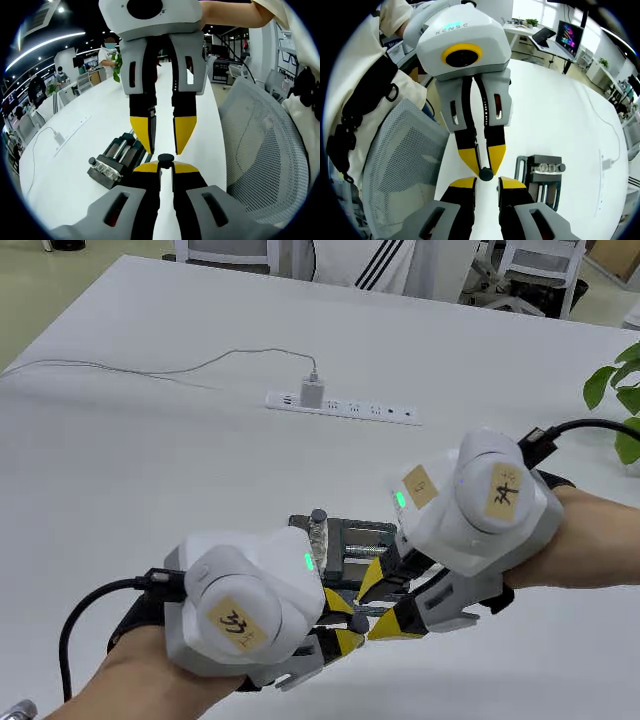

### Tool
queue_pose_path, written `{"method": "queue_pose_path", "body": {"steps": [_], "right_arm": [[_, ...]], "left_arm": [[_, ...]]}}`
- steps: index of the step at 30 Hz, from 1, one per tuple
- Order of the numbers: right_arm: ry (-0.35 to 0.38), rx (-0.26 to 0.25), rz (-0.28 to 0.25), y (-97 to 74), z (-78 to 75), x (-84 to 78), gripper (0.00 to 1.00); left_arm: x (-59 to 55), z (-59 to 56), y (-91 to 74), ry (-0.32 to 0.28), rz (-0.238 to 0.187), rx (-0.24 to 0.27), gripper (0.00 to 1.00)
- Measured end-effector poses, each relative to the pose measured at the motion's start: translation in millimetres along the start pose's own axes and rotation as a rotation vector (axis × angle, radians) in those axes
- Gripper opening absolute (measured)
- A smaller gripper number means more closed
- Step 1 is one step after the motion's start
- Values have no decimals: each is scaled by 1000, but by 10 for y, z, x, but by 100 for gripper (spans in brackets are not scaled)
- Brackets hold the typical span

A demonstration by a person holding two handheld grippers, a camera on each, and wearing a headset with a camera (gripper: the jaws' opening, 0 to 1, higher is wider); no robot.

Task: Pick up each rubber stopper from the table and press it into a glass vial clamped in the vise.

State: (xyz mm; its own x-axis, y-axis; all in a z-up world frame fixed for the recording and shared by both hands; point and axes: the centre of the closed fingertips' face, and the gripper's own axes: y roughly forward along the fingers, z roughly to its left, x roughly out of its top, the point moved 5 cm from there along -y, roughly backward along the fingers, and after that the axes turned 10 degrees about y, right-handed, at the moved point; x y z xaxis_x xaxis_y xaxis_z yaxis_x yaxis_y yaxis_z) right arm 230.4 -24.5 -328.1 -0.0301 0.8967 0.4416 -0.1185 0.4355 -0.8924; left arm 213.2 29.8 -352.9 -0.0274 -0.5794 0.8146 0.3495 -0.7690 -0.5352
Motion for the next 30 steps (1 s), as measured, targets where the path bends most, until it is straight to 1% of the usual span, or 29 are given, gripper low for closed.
{"method": "queue_pose_path", "body": {"steps": [4, 10, 16, 21, 23, 30], "right_arm": [[16, -1, -28, -7, 3, -4, 13], [25, 7, -44, 17, 28, 13, 11], [16, 13, -46, 26, 44, 33, 10], [12, 14, -43, 33, 52, 34, 10], [5, 12, -40, 35, 49, 34, 9], [12, 7, -33, 32, 40, 21, 8]], "left_arm": [[5, 3, -4, -4, -4, 3, 4], [12, 1, -6, -13, -8, 3, 4], [18, 0, -7, -11, -9, 4, 4], [37, 7, -11, -25, -20, 5, 4], [34, 1, -5, -19, -17, 2, 4], [42, -9, 9, -24, -16, -4, 4]]}}
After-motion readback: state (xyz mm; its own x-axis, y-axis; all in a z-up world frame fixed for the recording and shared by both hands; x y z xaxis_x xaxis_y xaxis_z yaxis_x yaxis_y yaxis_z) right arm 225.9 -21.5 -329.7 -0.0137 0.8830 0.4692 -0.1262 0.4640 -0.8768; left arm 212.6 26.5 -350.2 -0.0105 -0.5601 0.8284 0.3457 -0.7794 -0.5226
